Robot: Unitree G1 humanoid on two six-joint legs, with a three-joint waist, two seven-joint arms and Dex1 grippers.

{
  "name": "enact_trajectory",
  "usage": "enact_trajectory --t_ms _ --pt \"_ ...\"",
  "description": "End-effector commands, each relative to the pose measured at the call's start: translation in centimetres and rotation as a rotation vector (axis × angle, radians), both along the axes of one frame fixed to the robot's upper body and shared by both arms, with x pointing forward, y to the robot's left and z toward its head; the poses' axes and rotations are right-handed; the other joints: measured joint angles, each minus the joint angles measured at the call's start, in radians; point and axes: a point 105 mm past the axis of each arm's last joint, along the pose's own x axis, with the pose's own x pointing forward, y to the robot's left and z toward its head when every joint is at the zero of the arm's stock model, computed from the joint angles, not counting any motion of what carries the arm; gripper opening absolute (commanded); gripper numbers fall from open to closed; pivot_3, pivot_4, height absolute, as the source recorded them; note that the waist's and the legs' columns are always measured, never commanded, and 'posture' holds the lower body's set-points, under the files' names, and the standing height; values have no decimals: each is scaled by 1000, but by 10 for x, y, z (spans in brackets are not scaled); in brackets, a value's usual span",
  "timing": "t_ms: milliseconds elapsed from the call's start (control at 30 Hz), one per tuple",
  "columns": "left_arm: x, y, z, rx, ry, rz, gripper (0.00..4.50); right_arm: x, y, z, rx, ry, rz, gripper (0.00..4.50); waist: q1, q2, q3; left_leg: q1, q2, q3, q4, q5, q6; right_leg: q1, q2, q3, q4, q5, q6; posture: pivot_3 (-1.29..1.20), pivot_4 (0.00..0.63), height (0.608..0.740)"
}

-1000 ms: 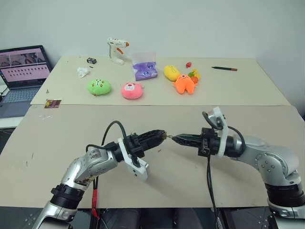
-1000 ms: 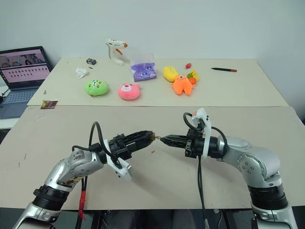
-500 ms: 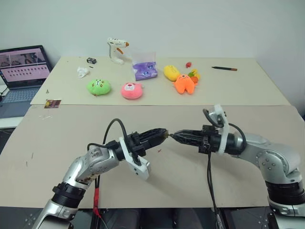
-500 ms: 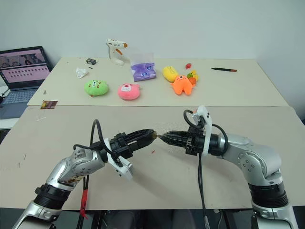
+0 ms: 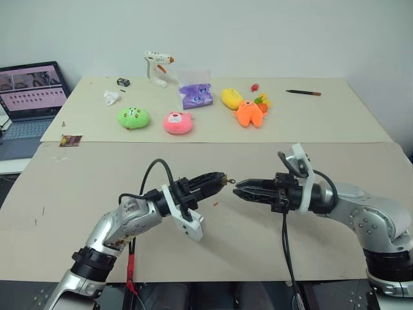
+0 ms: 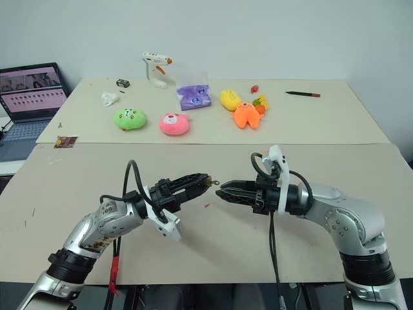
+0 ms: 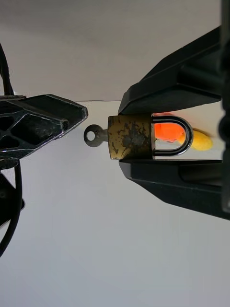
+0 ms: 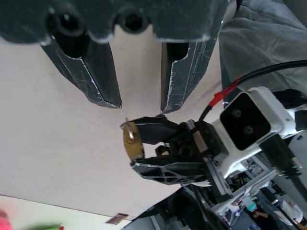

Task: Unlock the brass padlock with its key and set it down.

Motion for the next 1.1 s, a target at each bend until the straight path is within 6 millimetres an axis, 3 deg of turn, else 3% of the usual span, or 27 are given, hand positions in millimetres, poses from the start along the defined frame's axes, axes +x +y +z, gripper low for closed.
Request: enact_trajectory --t_ms 33,433,1100 --pt "-4 -4 10 -32 -27 -30 827 -7 4 13 21 -53 30 1743 0 0 0 0 0 0 0 0 0 0 0 0 0 0 0 0 150 740" --pt "-4 -5 10 -35 -24 -33 827 2 7 21 22 -80 -5 1743 0 0 0 0 0 0 -1 0 0 0 0 0 -1 0 0 0 150 740" --pt "-4 -7 14 -40 -12 -33 827 6 -4 3 -39 -46 -29 1743 0 0 0 0 0 0 -3 0 0 0 0 0 -3 0 0 0 150 740"
